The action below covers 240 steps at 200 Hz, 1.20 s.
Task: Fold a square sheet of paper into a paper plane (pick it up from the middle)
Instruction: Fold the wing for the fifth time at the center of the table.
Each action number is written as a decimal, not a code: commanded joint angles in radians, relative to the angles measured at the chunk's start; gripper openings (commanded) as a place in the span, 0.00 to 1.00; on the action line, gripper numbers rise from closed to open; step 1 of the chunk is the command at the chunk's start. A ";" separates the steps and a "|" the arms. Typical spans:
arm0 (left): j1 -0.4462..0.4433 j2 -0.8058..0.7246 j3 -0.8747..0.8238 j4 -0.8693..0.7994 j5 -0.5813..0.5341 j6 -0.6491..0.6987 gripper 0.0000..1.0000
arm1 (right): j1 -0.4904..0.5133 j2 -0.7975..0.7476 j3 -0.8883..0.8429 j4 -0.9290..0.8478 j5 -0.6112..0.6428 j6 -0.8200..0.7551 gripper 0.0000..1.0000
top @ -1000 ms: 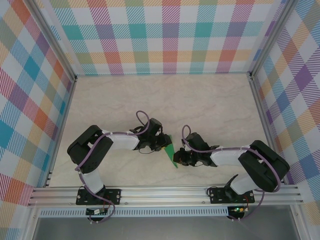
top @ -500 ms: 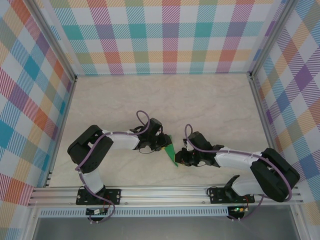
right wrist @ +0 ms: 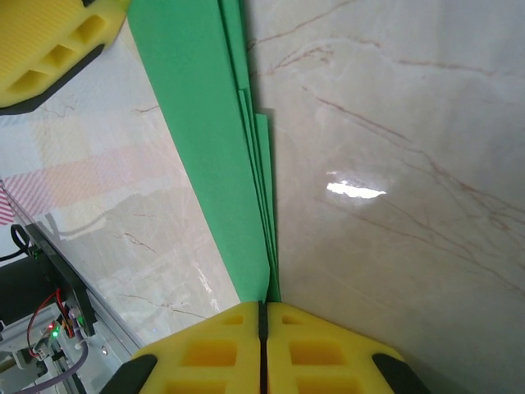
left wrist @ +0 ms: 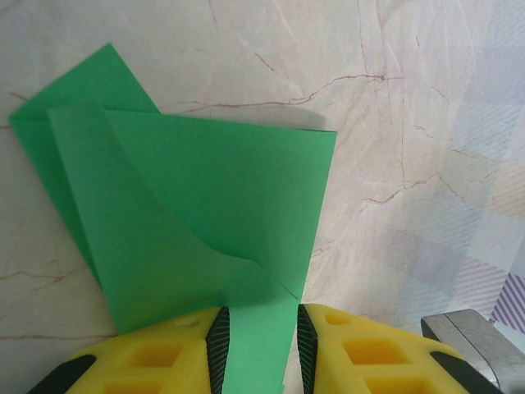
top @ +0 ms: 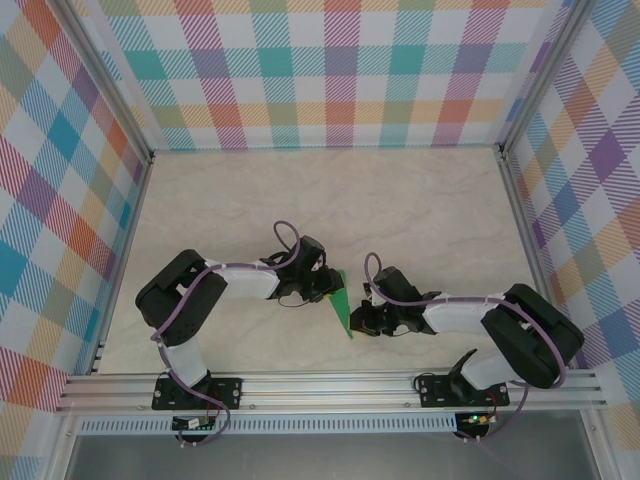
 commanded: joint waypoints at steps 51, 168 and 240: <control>-0.011 0.053 0.001 -0.088 -0.029 0.014 0.31 | 0.006 -0.028 -0.028 -0.101 -0.079 -0.037 0.11; -0.011 0.065 0.012 -0.097 -0.024 0.014 0.31 | 0.009 0.089 0.017 -0.251 -0.103 -0.136 0.04; -0.011 0.066 0.017 -0.104 -0.022 0.017 0.31 | 0.009 0.009 0.082 -0.413 0.006 -0.161 0.15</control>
